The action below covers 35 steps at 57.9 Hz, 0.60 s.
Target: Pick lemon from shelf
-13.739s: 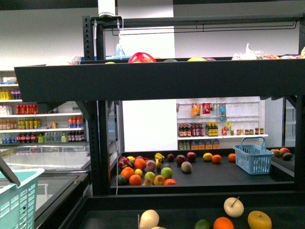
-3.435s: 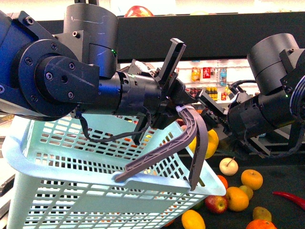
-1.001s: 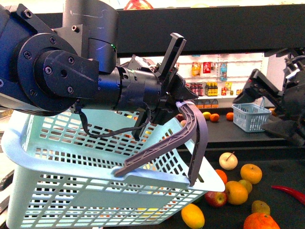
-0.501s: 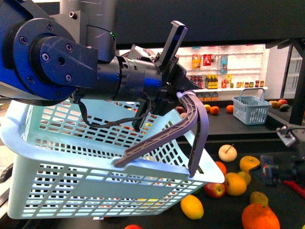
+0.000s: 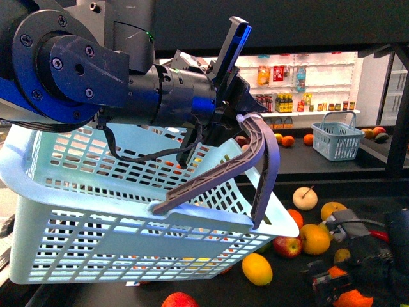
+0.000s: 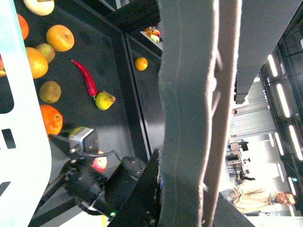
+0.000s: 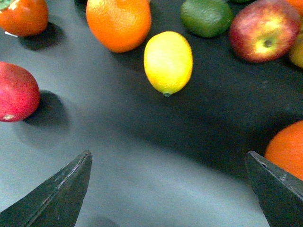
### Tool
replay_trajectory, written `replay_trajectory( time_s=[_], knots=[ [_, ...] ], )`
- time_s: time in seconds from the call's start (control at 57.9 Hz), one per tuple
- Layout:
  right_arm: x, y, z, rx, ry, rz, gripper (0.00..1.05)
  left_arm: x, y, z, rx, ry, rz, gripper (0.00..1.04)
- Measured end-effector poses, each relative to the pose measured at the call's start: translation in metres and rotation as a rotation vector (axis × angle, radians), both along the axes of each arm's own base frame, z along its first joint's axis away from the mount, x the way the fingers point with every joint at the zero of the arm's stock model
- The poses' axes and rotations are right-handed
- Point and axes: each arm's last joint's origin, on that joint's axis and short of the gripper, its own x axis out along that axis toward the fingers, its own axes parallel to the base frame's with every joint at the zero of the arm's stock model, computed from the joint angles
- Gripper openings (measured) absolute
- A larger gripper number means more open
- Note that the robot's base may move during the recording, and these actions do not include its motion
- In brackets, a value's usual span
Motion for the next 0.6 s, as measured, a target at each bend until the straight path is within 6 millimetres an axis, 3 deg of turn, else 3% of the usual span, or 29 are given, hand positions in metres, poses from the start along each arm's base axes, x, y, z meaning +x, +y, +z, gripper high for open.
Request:
replay_trajectory(
  time_s=[0.293, 0.604],
  knots=[
    [0.058, 0.037, -0.020, -0.061, -0.015, -0.021, 0.97, 0.000, 0.000, 0.000, 0.000, 0.000, 0.000, 0.08],
    [0.097, 0.061, -0.037, -0.071, 0.008, -0.038, 0.97, 0.000, 0.000, 0.000, 0.000, 0.000, 0.000, 0.08]
  ],
)
